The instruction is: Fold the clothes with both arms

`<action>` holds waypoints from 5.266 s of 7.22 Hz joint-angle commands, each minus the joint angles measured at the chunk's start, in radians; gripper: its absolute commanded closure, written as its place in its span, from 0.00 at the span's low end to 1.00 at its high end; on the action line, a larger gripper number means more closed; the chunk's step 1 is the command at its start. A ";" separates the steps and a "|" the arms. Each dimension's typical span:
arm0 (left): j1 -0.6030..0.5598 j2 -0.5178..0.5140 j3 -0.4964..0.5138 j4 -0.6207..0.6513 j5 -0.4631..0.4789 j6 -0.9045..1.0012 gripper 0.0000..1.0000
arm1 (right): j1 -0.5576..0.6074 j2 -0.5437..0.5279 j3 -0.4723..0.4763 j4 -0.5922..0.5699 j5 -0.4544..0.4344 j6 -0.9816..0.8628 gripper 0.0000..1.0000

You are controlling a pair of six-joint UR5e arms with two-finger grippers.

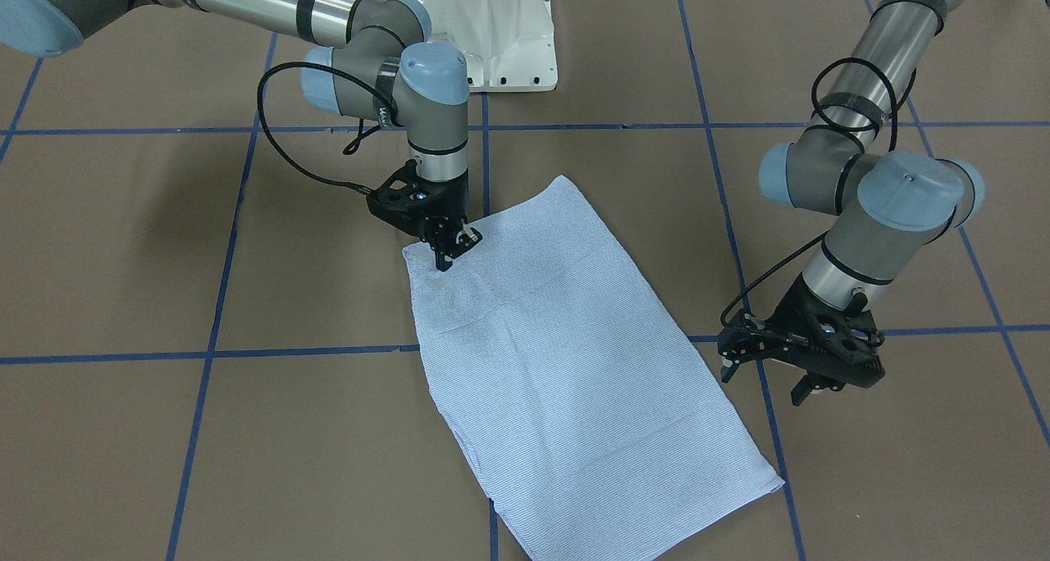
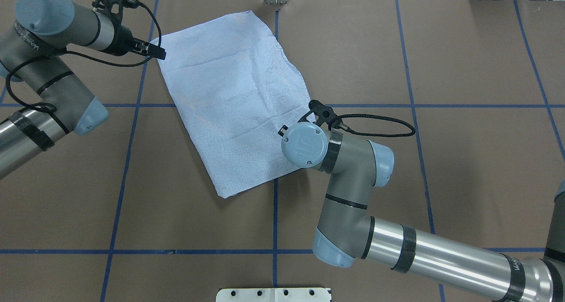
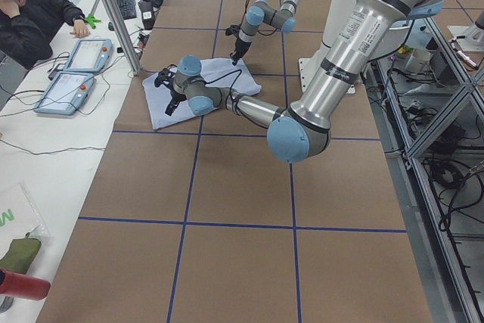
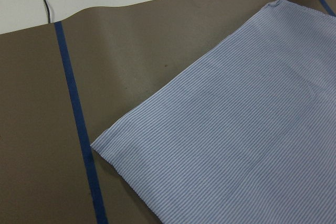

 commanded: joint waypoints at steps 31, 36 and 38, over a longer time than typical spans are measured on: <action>0.427 0.362 -0.623 -0.006 0.394 -0.991 0.00 | -0.004 0.004 0.066 0.004 -0.051 0.037 1.00; 0.604 0.329 -0.553 -0.002 0.558 -1.376 0.45 | 0.004 0.001 0.075 0.004 -0.052 0.037 1.00; 0.653 0.322 -0.553 -0.002 0.567 -1.377 0.41 | 0.002 0.002 0.075 0.004 -0.052 0.037 1.00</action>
